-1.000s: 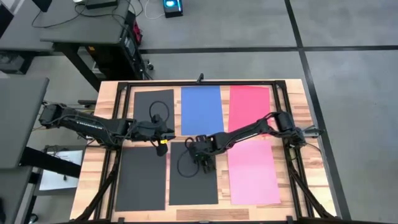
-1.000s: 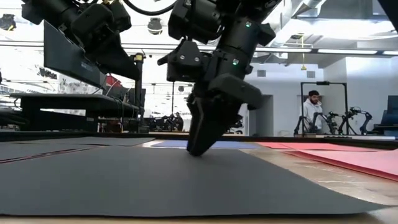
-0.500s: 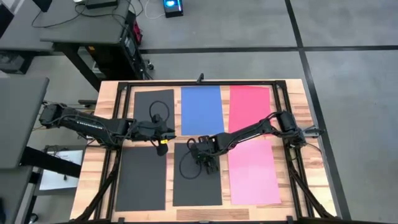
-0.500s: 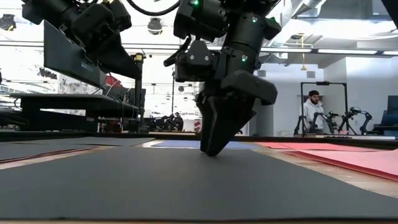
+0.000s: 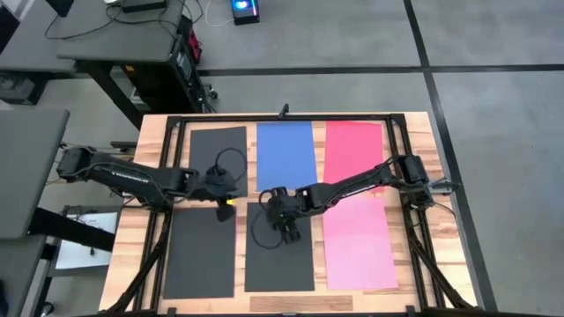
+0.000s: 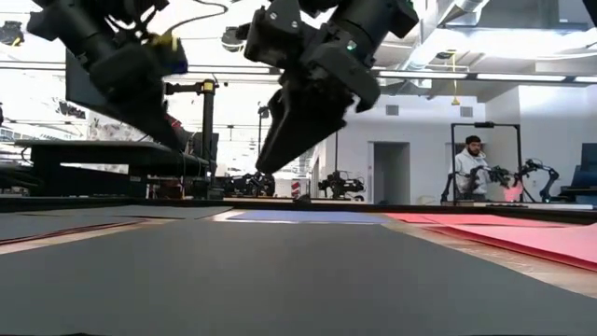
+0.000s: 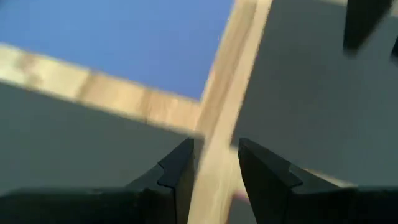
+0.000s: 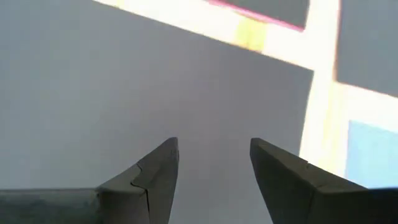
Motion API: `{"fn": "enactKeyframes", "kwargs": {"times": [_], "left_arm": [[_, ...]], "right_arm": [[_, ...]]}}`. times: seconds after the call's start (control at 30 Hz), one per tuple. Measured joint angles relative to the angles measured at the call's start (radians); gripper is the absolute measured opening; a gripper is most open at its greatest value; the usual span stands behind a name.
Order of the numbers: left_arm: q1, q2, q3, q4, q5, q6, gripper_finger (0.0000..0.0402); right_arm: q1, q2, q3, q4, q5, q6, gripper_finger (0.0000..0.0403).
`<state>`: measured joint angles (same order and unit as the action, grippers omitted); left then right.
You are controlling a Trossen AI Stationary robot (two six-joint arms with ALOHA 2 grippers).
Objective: Organize paper
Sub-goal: Stack the black paper on top of the black paper
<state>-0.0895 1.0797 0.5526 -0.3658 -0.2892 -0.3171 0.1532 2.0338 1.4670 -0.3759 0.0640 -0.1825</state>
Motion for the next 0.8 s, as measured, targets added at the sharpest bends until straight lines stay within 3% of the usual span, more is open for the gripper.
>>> {"fn": "enactKeyframes", "kwargs": {"times": [0.33, 0.8], "left_arm": [[0.032, 0.207, 0.054, -0.138, -0.003, 0.07, 0.0125], [0.17, 0.337, 0.12, -0.223, 0.091, 0.251, 0.026]], "right_arm": [[-0.025, 0.0, 0.0, 0.042, 0.009, -0.002, 0.0187], [-0.023, 0.0, 0.0, 0.041, 0.007, 0.024, 0.0187]]}}
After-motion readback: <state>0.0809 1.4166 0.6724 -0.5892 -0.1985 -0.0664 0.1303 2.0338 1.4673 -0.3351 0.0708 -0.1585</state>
